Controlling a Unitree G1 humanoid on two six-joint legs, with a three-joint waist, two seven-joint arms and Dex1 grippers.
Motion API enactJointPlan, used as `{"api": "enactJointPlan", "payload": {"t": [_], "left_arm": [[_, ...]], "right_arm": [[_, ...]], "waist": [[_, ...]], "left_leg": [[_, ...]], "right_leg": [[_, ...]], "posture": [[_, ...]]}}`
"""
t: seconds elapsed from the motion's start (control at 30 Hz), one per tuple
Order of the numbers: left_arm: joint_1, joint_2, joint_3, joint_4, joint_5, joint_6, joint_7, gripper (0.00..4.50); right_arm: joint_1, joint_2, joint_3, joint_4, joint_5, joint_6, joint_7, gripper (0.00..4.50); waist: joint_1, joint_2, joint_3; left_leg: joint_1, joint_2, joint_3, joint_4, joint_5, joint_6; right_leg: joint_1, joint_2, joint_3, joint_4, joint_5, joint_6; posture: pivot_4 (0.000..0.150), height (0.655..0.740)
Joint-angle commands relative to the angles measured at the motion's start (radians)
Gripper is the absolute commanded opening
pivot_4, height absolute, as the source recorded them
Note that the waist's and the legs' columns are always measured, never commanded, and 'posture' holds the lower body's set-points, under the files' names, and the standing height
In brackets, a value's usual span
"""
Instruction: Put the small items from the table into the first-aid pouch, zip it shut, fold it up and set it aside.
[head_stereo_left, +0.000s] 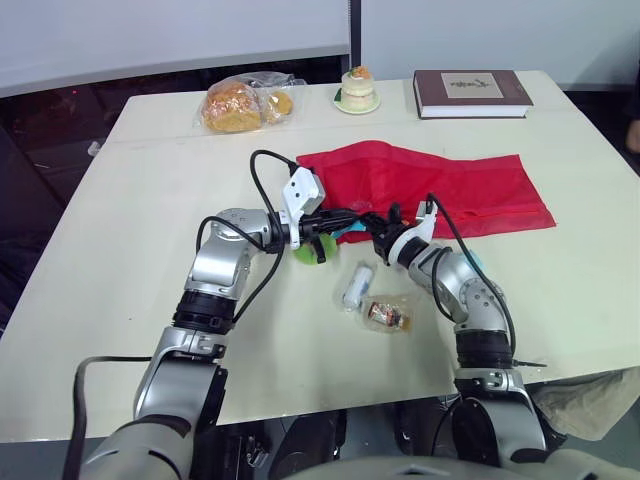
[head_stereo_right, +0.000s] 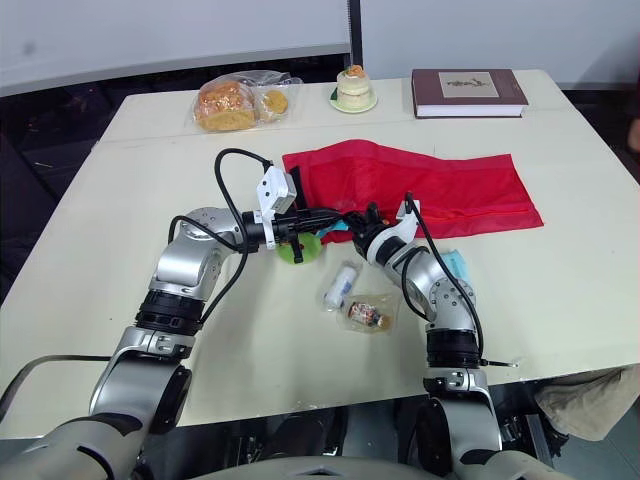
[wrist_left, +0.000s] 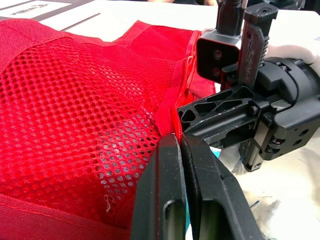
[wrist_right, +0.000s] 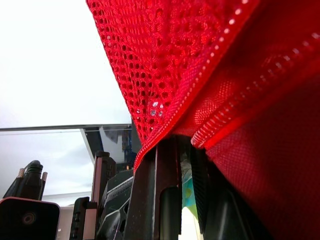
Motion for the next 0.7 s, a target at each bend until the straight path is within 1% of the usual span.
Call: {"api": "enactJointPlan", "payload": {"t": [0.03,0.13,0.27,0.37,0.47,0.53,0.57,0.6,0.7], "left_arm": [[0.0,-0.004,-0.02,-0.057,-0.035,0.03,-0.034,0.12],[0.001,0.006,-0.031,-0.048,-0.021,0.017,-0.044,0.12],[-0.044,0.021,-0.015,0.046,0.006,-0.04,-0.04,0.12],[-0.084,0.036,-0.012,0.127,0.032,-0.102,-0.041,0.12],[-0.135,0.054,-0.008,0.232,0.055,-0.17,-0.053,0.12],[-0.153,0.053,-0.007,0.266,0.057,-0.192,-0.059,0.12],[-0.157,0.049,-0.008,0.275,0.055,-0.198,-0.061,0.0],[-0.159,0.047,-0.009,0.28,0.054,-0.202,-0.064,0.0],[-0.14,0.036,-0.017,0.257,0.045,-0.191,-0.076,0.0]], "right_arm": [[-0.049,0.104,-0.041,-0.024,0.006,-0.094,0.024,0.0],[-0.049,0.086,-0.02,-0.026,-0.021,-0.094,0.041,0.0],[-0.016,0.013,0.06,-0.058,-0.114,-0.02,0.027,0.0],[0.006,-0.024,0.089,-0.089,-0.183,0.013,0.024,0.0],[0.037,-0.057,0.095,-0.147,-0.175,0.085,0.03,0.0],[0.041,-0.046,0.076,-0.166,-0.156,0.093,0.016,0.0],[0.04,-0.038,0.065,-0.169,-0.149,0.091,0.011,0.84],[0.037,-0.031,0.058,-0.171,-0.148,0.09,0.008,1.14],[0.027,-0.007,0.043,-0.169,-0.155,0.079,0.004,2.66]], "waist": [[0.0,0.0,0.0],[0.0,0.0,0.0],[0.0,0.0,0.0],[0.0,0.0,0.0],[0.001,0.0,0.0],[0.001,0.0,0.0],[0.001,0.0,0.0],[0.001,0.0,0.0],[0.0,0.0,0.0]], "left_leg": [[0.0,0.0,0.0,0.0,0.0,0.0],[0.0,0.0,0.0,0.0,0.0,0.0],[0.0,0.0,0.0,0.0,0.0,0.0],[0.0,0.0,0.0,0.0,0.0,0.0],[0.0,0.0,0.0,0.0,0.0,0.0],[0.0,0.0,0.0,0.0,0.0,0.0],[0.0,0.0,0.0,0.0,0.0,0.0],[0.0,0.0,0.0,0.0,0.0,0.0],[0.0,0.0,0.0,0.0,0.0,0.0]], "right_leg": [[0.0,0.0,0.0,0.0,0.0,0.0],[0.0,0.0,0.0,0.0,0.0,0.0],[0.0,0.0,0.0,0.0,0.0,0.0],[0.0,0.0,0.0,0.0,0.0,0.0],[0.0,0.0,0.0,0.0,0.0,0.0],[0.0,0.0,0.0,0.0,0.0,0.0],[0.0,0.0,0.0,0.0,0.0,0.0],[0.0,0.0,0.0,0.0,0.0,0.0],[0.0,0.0,0.0,0.0,0.0,0.0]], "posture": [[0.15,0.7289],[0.15,0.7289],[0.15,0.7289],[0.15,0.7289],[0.15,0.7289],[0.15,0.7289],[0.15,0.7289],[0.15,0.7289],[0.15,0.7289]]}}
